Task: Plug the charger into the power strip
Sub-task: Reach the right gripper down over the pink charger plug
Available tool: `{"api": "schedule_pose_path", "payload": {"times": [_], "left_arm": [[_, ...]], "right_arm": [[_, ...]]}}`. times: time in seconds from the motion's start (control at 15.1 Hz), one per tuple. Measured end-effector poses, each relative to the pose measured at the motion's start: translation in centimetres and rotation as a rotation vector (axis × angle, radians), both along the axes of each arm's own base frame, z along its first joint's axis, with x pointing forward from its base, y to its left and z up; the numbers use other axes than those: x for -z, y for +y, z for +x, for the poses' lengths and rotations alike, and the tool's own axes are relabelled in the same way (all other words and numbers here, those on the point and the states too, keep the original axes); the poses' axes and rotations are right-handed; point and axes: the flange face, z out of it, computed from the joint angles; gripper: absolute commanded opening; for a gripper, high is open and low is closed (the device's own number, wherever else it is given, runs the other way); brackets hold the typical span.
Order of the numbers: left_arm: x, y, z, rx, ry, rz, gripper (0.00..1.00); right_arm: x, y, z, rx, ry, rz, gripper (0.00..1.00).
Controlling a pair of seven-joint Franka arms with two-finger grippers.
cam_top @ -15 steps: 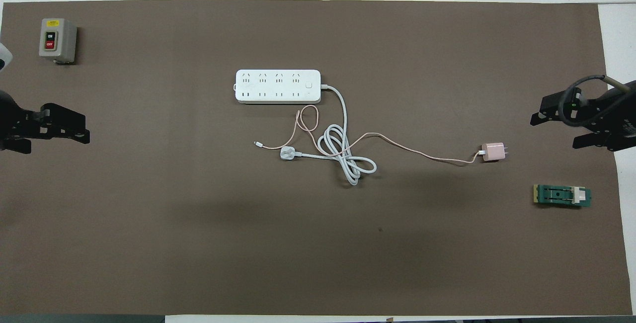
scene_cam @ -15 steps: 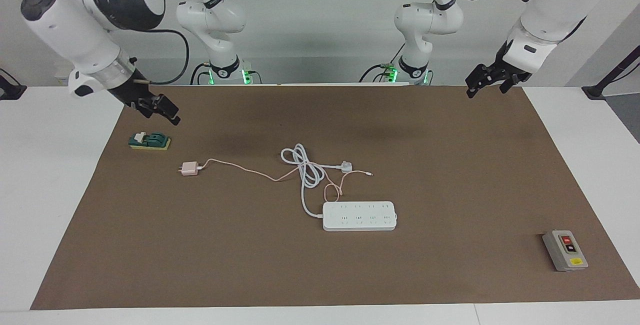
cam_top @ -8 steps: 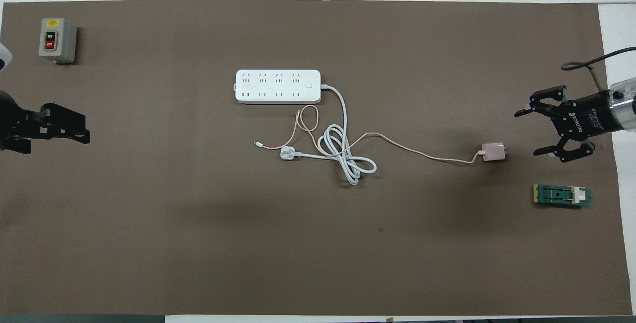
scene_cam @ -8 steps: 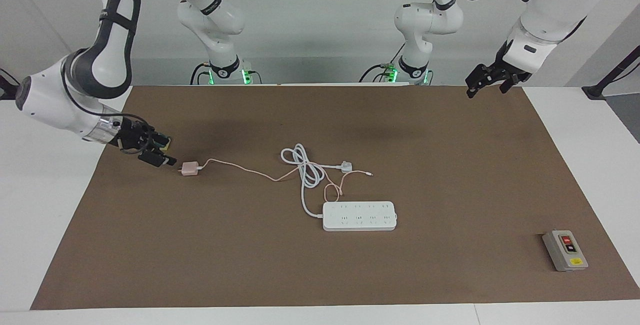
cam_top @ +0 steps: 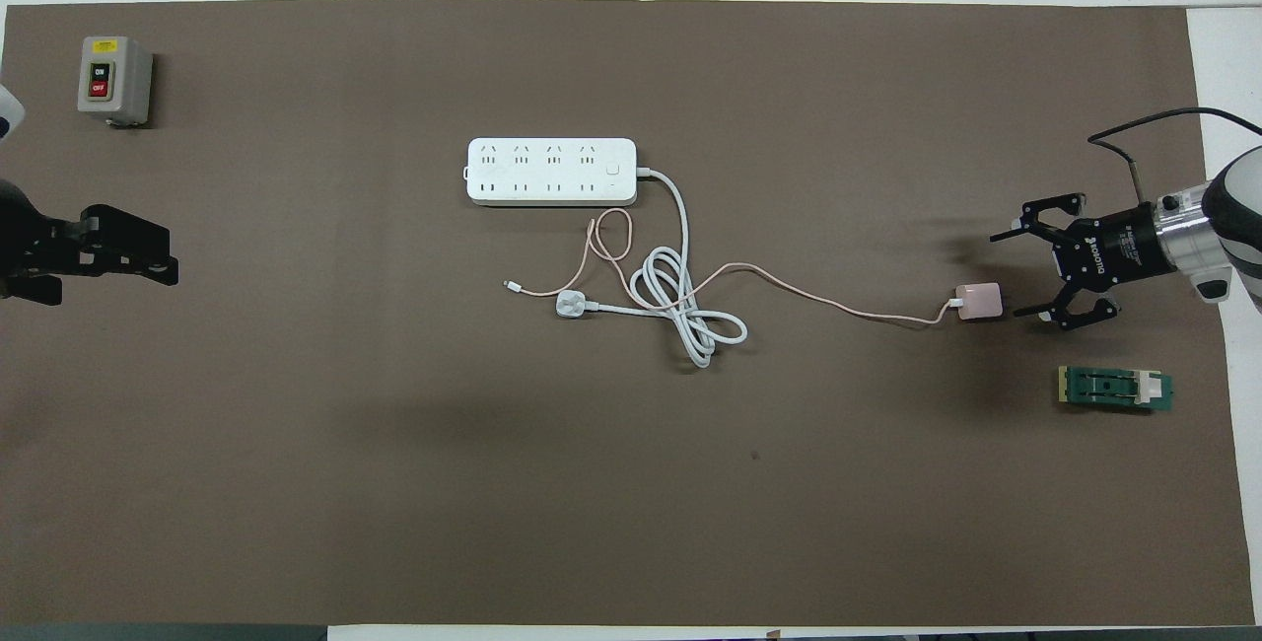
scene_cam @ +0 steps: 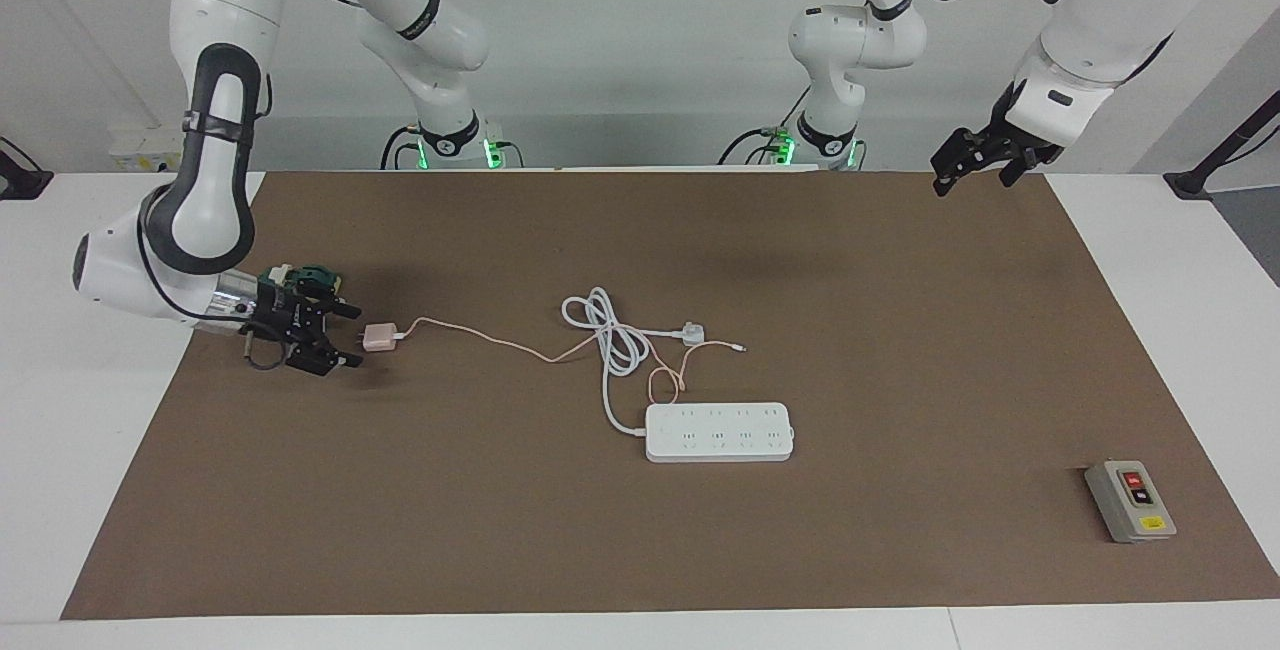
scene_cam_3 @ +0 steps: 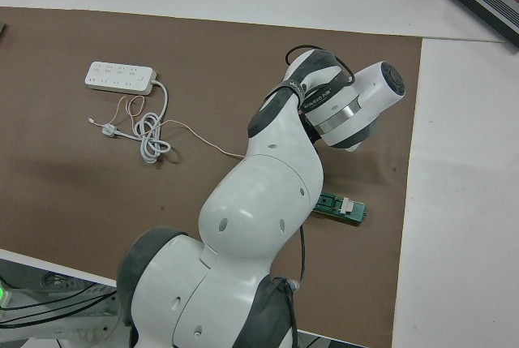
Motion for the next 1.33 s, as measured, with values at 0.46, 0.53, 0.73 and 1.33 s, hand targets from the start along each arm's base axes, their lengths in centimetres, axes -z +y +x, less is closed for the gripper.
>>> {"api": "schedule_pose_path", "payload": {"times": [0.46, 0.53, 0.73, 1.33], "left_arm": [[0.0, 0.0, 0.0, 0.0, 0.0, 0.0, 1.0], [0.0, 0.0, 0.0, 0.0, 0.0, 0.0, 1.0], [0.0, 0.0, 0.0, 0.0, 0.0, 0.0, 1.0], [0.0, 0.0, 0.0, 0.0, 0.0, 0.0, 1.0]], "right_arm": [[2.5, 0.8, -0.2, 0.003, 0.055, 0.013, 1.0], [2.6, 0.9, -0.3, 0.002, 0.057, 0.014, 1.0], [2.9, 1.0, -0.5, 0.002, 0.064, 0.016, 1.0], [4.2, 1.0, -1.3, -0.009, 0.052, 0.01, 0.41]]}}
